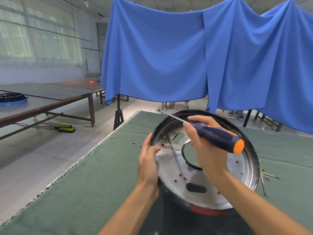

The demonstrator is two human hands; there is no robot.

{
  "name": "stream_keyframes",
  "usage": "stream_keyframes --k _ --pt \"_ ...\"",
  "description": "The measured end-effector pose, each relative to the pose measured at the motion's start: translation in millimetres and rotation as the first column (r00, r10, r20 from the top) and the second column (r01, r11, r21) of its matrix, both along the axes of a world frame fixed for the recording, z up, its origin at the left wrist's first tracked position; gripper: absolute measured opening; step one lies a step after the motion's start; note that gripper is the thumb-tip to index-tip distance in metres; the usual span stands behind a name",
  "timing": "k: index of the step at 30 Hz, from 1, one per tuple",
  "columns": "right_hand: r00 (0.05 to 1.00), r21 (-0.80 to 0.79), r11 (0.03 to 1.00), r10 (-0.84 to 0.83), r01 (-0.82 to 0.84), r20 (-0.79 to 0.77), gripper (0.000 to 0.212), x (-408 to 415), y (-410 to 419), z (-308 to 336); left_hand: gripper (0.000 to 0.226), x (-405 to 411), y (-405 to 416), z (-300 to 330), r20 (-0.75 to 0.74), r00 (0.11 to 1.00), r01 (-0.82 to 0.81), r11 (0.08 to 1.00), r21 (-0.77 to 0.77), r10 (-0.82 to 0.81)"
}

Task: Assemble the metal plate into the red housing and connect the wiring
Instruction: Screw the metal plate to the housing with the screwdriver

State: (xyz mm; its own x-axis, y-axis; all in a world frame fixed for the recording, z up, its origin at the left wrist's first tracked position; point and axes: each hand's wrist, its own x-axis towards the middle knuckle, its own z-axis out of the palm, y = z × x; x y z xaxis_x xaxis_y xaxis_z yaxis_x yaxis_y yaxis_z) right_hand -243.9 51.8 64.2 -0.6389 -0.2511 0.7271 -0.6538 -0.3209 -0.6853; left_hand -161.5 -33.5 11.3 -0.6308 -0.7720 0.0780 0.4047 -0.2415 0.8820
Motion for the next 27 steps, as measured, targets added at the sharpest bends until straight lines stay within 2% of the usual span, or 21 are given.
stream_keyframes --k 3,6,10,14,19,27 --pt "0.995 -0.046 0.999 0.025 -0.020 0.100 0.007 -4 -1 6 0.050 -9 17 -8 0.005 0.998 0.057 0.988 0.141 -0.058" --pt "0.979 -0.090 0.996 0.032 -0.014 0.204 0.007 -11 4 4 0.066 -15 28 -13 -0.006 0.991 0.134 0.983 0.123 -0.134" --pt "0.957 -0.090 0.996 0.040 -0.015 0.286 0.008 -24 15 -8 0.088 -16 19 -16 0.018 0.987 0.156 0.979 0.132 -0.160" --pt "0.947 -0.084 0.995 0.073 -0.049 0.311 0.010 -29 18 -12 0.073 -11 13 -12 -0.062 0.971 0.239 0.962 0.134 -0.233" --pt "0.967 -0.052 0.993 0.116 -0.107 0.227 0.013 -14 14 -15 0.057 -8 18 -8 -0.119 0.948 0.310 0.942 0.126 -0.296" --pt "0.958 -0.095 0.983 0.174 -0.156 0.228 0.012 -2 14 -15 0.053 -6 23 -9 -0.159 0.947 0.291 0.955 0.056 -0.279"
